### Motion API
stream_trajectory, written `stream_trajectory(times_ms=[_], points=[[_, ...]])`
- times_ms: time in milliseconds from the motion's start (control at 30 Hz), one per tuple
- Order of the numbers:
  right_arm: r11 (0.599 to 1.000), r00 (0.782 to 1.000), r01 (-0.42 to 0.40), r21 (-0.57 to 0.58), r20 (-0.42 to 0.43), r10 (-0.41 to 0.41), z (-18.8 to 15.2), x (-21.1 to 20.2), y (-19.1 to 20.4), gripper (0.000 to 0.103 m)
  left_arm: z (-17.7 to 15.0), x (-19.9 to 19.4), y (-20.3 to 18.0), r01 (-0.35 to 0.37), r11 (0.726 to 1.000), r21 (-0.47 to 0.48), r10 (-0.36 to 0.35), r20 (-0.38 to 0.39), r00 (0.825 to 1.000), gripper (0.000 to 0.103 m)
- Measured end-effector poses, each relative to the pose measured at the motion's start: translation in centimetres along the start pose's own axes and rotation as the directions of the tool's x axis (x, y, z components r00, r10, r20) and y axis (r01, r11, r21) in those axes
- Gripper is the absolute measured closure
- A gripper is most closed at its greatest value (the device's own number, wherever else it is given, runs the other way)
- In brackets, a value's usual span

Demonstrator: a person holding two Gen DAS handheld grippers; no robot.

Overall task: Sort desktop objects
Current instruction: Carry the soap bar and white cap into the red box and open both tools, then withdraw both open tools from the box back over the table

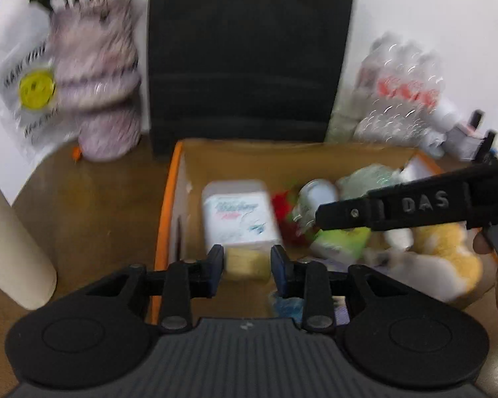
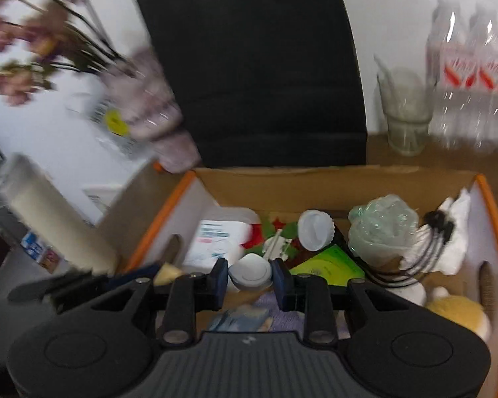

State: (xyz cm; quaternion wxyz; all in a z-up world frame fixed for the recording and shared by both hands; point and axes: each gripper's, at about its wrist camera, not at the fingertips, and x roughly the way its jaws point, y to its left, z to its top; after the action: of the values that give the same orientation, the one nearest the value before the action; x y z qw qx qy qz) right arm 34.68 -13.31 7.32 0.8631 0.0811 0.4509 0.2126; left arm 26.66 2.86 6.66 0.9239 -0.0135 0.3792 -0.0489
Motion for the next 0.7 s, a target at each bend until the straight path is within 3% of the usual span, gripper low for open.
stream_trajectory(times_ms=[100, 300, 367, 400, 467, 600, 700], points=[[0.999, 0.996, 0.034, -0.007, -0.077, -0.034, 0.4, 2.5, 0.6, 0.075, 0.0, 0.0, 1.1, 0.024, 0.998, -0.055, -0.025, -0.010, 1.000, 0.052], [1.000, 0.998, 0.017, 0.018, -0.067, -0.016, 0.8, 1.3, 0.8, 0.070, 1.1, -1.7, 0.8, 0.056, 0.998, -0.016, -0.056, -0.005, 0.998, 0.030], [0.999, 0.999, 0.047, 0.009, -0.028, -0.047, 0.6, -1.3, 0.0, 0.063, 0.7, -1.1, 0.6, 0.058, 0.998, -0.016, -0.059, -0.039, 0.998, 0.029], [0.998, 0.998, 0.059, 0.012, -0.017, -0.059, 0.6, -2.3, -0.4, 0.055, 0.3, -0.9, 0.4, 0.046, 0.999, 0.009, -0.046, -0.029, 0.999, 0.029], [0.995, 0.995, 0.095, 0.013, -0.018, -0.095, 0.0, -4.6, -1.8, 0.049, -0.6, -1.4, -0.7, 0.009, 0.998, 0.061, -0.008, -0.019, 1.000, 0.028], [0.980, 0.980, 0.195, 0.033, -0.046, -0.194, -1.8, -7.9, -5.0, 0.048, -2.2, -1.5, -2.2, 0.038, 0.997, 0.066, -0.032, -0.085, 0.996, 0.029], [0.975, 0.977, 0.205, 0.081, -0.073, -0.199, -3.7, -9.5, -7.0, 0.047, -2.6, -2.0, -2.5, 0.026, 0.998, 0.053, -0.021, -0.083, 0.996, 0.034]])
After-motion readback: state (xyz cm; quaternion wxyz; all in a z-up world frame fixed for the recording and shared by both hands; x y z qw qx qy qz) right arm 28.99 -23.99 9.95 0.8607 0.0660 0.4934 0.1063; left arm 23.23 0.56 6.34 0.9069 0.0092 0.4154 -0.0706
